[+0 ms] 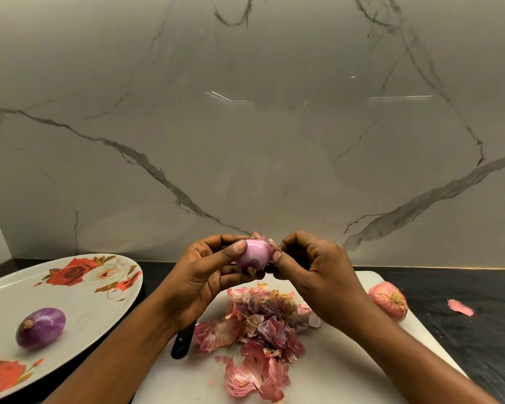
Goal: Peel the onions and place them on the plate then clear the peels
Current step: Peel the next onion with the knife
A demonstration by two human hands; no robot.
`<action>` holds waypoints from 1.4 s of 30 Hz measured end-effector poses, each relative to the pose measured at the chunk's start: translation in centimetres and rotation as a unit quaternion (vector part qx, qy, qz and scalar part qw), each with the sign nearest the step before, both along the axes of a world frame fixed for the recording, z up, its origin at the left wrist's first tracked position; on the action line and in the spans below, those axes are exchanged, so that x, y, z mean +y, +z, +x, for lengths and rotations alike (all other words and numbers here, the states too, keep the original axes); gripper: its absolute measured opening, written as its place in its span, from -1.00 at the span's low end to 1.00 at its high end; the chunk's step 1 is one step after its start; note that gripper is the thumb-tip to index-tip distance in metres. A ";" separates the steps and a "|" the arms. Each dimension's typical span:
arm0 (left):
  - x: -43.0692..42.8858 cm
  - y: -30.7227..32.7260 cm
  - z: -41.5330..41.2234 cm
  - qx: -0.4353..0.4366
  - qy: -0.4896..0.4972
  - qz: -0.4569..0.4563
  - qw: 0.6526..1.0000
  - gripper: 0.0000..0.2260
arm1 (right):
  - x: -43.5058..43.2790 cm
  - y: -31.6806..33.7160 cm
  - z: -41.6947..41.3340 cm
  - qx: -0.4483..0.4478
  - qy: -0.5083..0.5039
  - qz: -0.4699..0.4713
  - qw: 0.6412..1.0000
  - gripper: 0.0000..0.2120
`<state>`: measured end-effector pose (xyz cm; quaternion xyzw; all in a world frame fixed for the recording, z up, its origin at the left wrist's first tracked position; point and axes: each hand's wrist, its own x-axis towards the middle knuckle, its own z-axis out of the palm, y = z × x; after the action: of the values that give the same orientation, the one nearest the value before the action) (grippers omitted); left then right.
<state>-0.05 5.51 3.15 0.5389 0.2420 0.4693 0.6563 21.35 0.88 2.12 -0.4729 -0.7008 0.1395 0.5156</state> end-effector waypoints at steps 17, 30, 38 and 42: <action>0.0 -0.2 0.1 0.012 -0.049 0.018 0.999 -0.60 | -0.3 0.2 -0.1 0.032 0.054 0.002 0.998 -0.61; 0.5 -0.6 -0.1 0.024 -0.038 0.029 0.999 -0.52 | 0.4 -0.1 0.2 0.081 0.054 -0.018 0.995 -0.83; 0.7 -0.7 -0.2 0.021 -0.054 0.044 0.997 -0.54 | 0.1 0.2 -0.2 0.096 0.055 -0.032 0.993 -0.81; 0.7 -0.9 -0.3 0.016 -0.051 0.043 0.998 -0.57 | 0.2 0.2 -0.1 0.139 0.070 -0.086 0.984 -0.85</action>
<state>-0.37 6.25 2.29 0.5857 0.2042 0.4368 0.6515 21.24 1.12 2.35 -0.4414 -0.6391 0.2996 0.5540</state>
